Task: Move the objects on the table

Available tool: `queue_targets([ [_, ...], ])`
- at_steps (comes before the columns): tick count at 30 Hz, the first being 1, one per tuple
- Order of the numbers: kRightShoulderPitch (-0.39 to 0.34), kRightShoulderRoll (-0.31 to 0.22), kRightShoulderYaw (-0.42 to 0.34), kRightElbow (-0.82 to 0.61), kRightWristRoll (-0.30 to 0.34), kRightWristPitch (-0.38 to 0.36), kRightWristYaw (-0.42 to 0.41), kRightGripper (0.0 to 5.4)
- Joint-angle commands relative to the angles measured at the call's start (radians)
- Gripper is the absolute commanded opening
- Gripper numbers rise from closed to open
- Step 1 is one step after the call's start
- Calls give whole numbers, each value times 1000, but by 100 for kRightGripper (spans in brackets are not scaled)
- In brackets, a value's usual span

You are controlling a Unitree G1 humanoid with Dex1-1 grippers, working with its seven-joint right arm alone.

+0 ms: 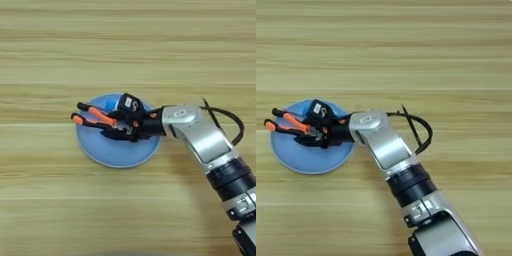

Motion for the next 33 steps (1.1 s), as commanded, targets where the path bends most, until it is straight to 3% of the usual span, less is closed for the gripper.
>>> queue_targets([
  [1,-62,-15,-58,-91,33,-3,-31,232],
  [15,-73,-66,-187,-166,86,34,-62,232],
  [25,-84,-143,-333,-148,121,30,-106,232],
  [33,-51,-193,-410,-148,147,49,-133,232],
])
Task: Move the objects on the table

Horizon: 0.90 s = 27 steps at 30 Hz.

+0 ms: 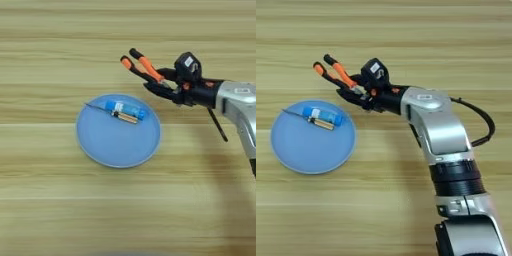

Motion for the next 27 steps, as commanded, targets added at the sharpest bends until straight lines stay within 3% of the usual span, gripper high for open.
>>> queue_targets([
  [1,-48,-48,-65,-40,29,-5,-46,232],
  [9,16,-35,-103,-81,71,105,-106,232],
  [16,97,8,-133,-145,90,250,-237,232],
  [27,164,27,-86,-35,43,207,-314,232],
])
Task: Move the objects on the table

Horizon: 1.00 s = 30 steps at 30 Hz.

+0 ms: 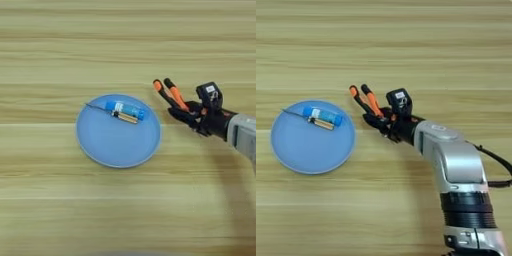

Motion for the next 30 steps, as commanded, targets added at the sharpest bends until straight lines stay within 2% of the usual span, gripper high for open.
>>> queue_targets([
  [1,-36,-16,-2,35,-23,-99,-37,232],
  [8,-35,-17,15,185,-74,-217,-75,232],
  [17,-23,-12,37,222,-76,-250,-71,231],
  [18,-24,-12,39,224,-76,-250,-70,261],
  [25,-27,-16,45,230,-72,-255,-67,352],
  [30,-30,-17,46,222,-71,-259,-66,391],
])
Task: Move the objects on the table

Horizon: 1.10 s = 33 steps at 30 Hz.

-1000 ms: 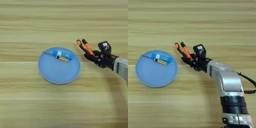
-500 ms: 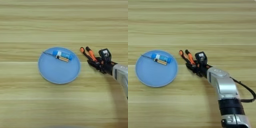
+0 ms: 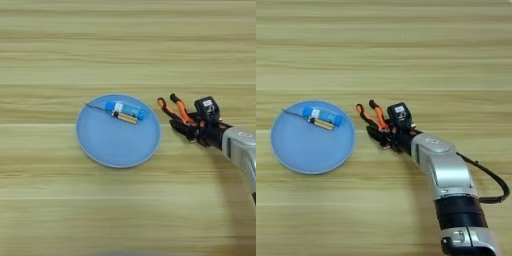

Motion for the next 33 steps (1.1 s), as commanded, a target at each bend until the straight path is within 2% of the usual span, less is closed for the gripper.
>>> queue_targets([
  [1,-31,-23,-2,-18,-10,-10,-14,395],
  [15,-39,-32,-9,-100,-8,-5,-21,533],
  [33,-84,-21,-29,-183,16,-55,-22,537],
])
